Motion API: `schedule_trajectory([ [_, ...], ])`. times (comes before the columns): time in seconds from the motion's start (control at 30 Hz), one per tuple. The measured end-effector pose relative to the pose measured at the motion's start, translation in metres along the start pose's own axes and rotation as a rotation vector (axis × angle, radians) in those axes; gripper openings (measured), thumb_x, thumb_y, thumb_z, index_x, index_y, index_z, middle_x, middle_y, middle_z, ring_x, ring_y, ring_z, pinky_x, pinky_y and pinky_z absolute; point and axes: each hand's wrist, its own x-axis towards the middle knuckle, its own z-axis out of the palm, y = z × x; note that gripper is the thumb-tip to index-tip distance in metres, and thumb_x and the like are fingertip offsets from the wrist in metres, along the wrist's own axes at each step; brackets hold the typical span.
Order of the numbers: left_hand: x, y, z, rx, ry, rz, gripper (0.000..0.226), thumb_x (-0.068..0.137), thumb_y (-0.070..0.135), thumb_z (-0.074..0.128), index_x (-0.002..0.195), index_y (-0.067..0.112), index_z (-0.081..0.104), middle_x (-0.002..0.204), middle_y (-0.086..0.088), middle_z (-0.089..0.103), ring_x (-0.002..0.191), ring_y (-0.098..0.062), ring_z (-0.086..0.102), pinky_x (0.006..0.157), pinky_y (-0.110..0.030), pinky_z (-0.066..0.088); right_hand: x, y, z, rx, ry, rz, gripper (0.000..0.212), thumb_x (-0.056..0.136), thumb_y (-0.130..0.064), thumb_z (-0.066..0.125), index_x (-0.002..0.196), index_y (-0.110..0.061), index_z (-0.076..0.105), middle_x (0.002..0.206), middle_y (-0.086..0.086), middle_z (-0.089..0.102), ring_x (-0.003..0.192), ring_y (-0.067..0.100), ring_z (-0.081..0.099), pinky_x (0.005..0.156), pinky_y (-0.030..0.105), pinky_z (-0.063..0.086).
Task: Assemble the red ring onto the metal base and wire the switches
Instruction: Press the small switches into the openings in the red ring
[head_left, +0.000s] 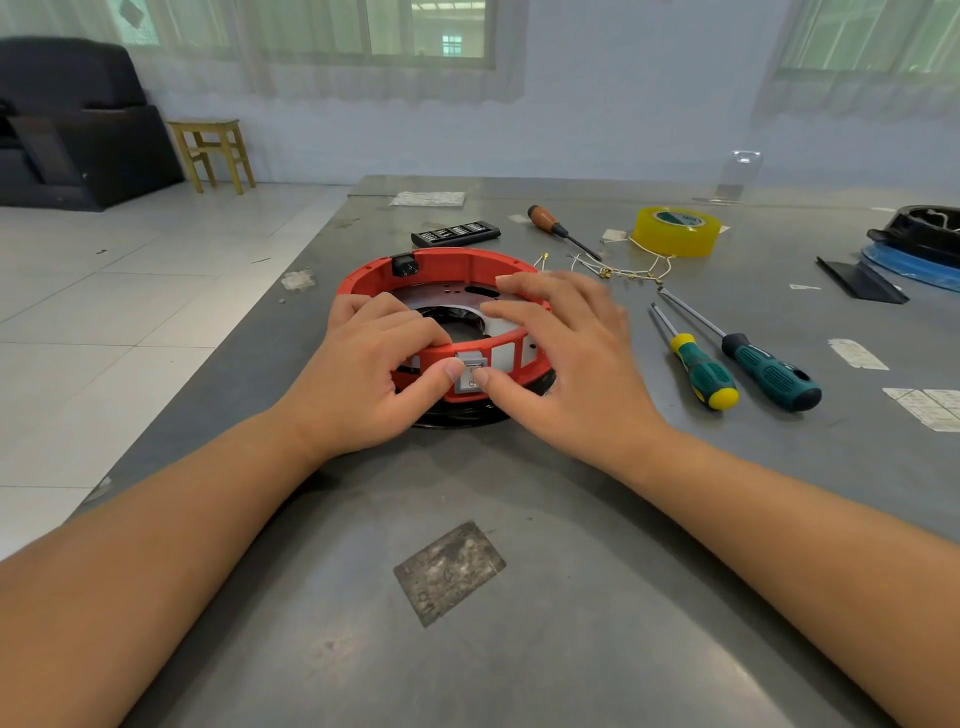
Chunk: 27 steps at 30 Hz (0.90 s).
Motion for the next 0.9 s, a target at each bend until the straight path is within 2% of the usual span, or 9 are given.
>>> schedule_trajectory([
  [0.07, 0.0, -0.001, -0.001, -0.014, -0.011, 0.001, 0.036, 0.101, 0.047, 0.046, 0.096, 0.021, 0.071, 0.085, 0.011, 0.065, 0.094, -0.017, 0.056, 0.096, -0.037, 0.028, 0.0, 0.004, 0.001, 0.01, -0.083, 0.028, 0.046, 0.091, -0.058, 0.061, 0.128, -0.031, 0.068, 0.133, -0.014, 0.062, 0.14, 0.011, 0.041, 0.116, 0.033, 0.022],
  [0.17, -0.001, -0.002, -0.003, -0.011, -0.034, 0.004, 0.033, 0.1, 0.048, 0.047, 0.098, 0.023, 0.068, 0.086, 0.014, 0.06, 0.098, -0.015, 0.053, 0.097, -0.039, 0.026, 0.0, 0.008, 0.003, 0.082, -0.125, 0.036, 0.043, 0.095, -0.057, 0.057, 0.128, -0.031, 0.068, 0.127, -0.013, 0.063, 0.132, 0.009, 0.046, 0.115, 0.028, 0.017],
  [0.4, -0.002, -0.001, -0.006, 0.009, -0.08, -0.006, 0.027, 0.094, 0.047, 0.05, 0.097, 0.025, 0.065, 0.088, 0.012, 0.057, 0.102, -0.015, 0.051, 0.096, -0.044, 0.027, 0.001, 0.012, 0.002, 0.129, -0.166, 0.04, 0.039, 0.098, -0.048, 0.062, 0.133, -0.032, 0.065, 0.125, -0.013, 0.061, 0.13, 0.011, 0.045, 0.116, 0.038, 0.023],
  [0.57, -0.001, 0.001, -0.006, -0.004, -0.074, -0.02, 0.031, 0.093, 0.051, 0.048, 0.095, 0.024, 0.064, 0.088, 0.01, 0.057, 0.1, -0.014, 0.05, 0.097, -0.041, 0.025, 0.0, 0.01, 0.003, 0.134, -0.128, 0.041, 0.038, 0.097, -0.049, 0.062, 0.13, -0.031, 0.067, 0.121, -0.011, 0.062, 0.127, 0.011, 0.047, 0.115, 0.038, 0.024],
  [0.77, 0.0, 0.004, -0.006, -0.003, -0.074, -0.036, 0.035, 0.091, 0.049, 0.046, 0.094, 0.019, 0.065, 0.087, 0.006, 0.058, 0.098, -0.017, 0.05, 0.099, -0.046, 0.029, 0.001, 0.01, 0.004, 0.15, -0.127, 0.04, 0.038, 0.097, -0.048, 0.064, 0.13, -0.031, 0.067, 0.12, -0.012, 0.061, 0.126, 0.009, 0.046, 0.115, 0.041, 0.025],
  [0.9, 0.0, 0.004, -0.005, -0.004, -0.071, -0.052, 0.037, 0.089, 0.05, 0.046, 0.093, 0.018, 0.065, 0.086, 0.005, 0.058, 0.097, -0.016, 0.05, 0.098, -0.041, 0.027, 0.001, 0.013, 0.004, 0.144, -0.147, 0.026, 0.038, 0.098, -0.045, 0.062, 0.134, -0.033, 0.064, 0.121, -0.013, 0.06, 0.128, 0.011, 0.045, 0.116, 0.041, 0.024],
])
